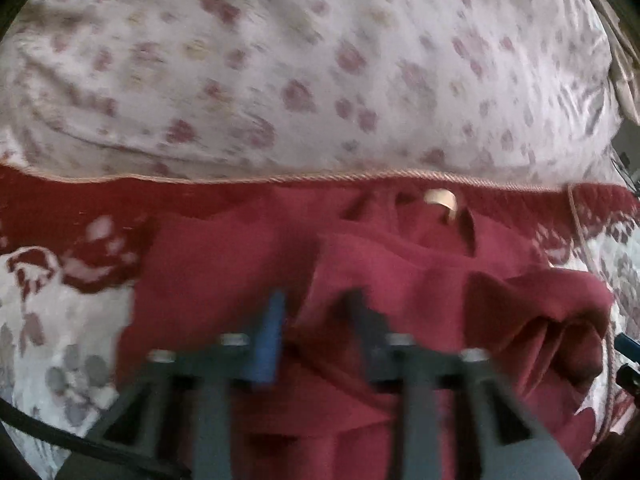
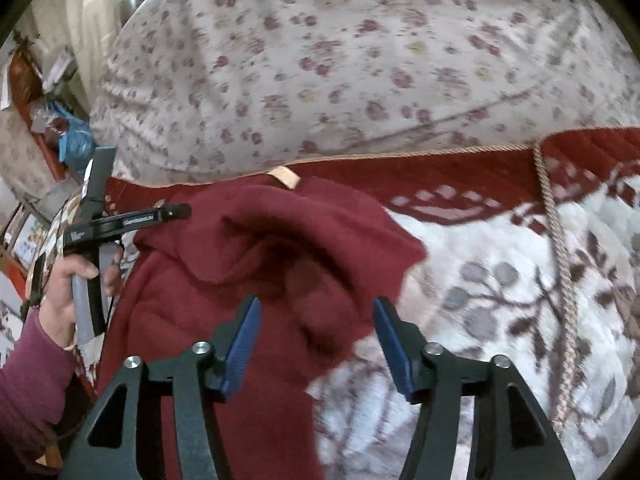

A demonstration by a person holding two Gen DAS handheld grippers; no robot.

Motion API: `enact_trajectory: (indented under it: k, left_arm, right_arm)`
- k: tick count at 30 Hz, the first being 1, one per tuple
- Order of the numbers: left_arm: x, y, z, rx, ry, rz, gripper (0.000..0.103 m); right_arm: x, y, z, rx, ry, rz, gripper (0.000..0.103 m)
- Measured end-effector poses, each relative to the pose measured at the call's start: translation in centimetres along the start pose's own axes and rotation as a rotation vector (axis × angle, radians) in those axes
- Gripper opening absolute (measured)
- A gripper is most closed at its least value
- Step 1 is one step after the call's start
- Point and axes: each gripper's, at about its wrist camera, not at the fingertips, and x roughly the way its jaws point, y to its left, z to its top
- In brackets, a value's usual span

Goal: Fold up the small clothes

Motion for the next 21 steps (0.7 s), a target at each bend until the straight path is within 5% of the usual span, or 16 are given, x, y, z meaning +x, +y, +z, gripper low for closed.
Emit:
enact_trajectory:
  k: [4,9,16,18,20,21]
  left_arm:
    - [-3.1,-0.8,1.2,0.032,-0.087,-0.007,0.014]
    - [-8.4,4.0,3.1,-0.105,-0.198,0.006,0.014]
    - [-8.4,6.5,2.3,-0.142,-0.164,0.045,0.014]
    - [-8.1,6.6,2.0,-0.142,-0.160,0.046,0.014]
    - [-8.1,6.7,1.7,-0.147,-0.161,0.050,0.014]
    - [-8.0,7.0,1.5,-0.153,-0.156,0.053,0.014]
  right_arm:
    - [-0.2,-1.2,0.0,0.012,-0.016,-0.046,0.070]
    - [1.0,-1.5,0.7,0.022,-0.014,-0.045,0.070]
    - [2.6,1.9,0.8,-0.082,-0.001,-0.009,0.069]
    - [3.4,3.3,0.6,-0.131,0.014,0.008,0.061]
    - [4.6,4.5,0.1,-0.192,0.052,0.001,0.026]
    - [5.4,5.2,-0.6,-0.239,0.092,-0.004,0.021]
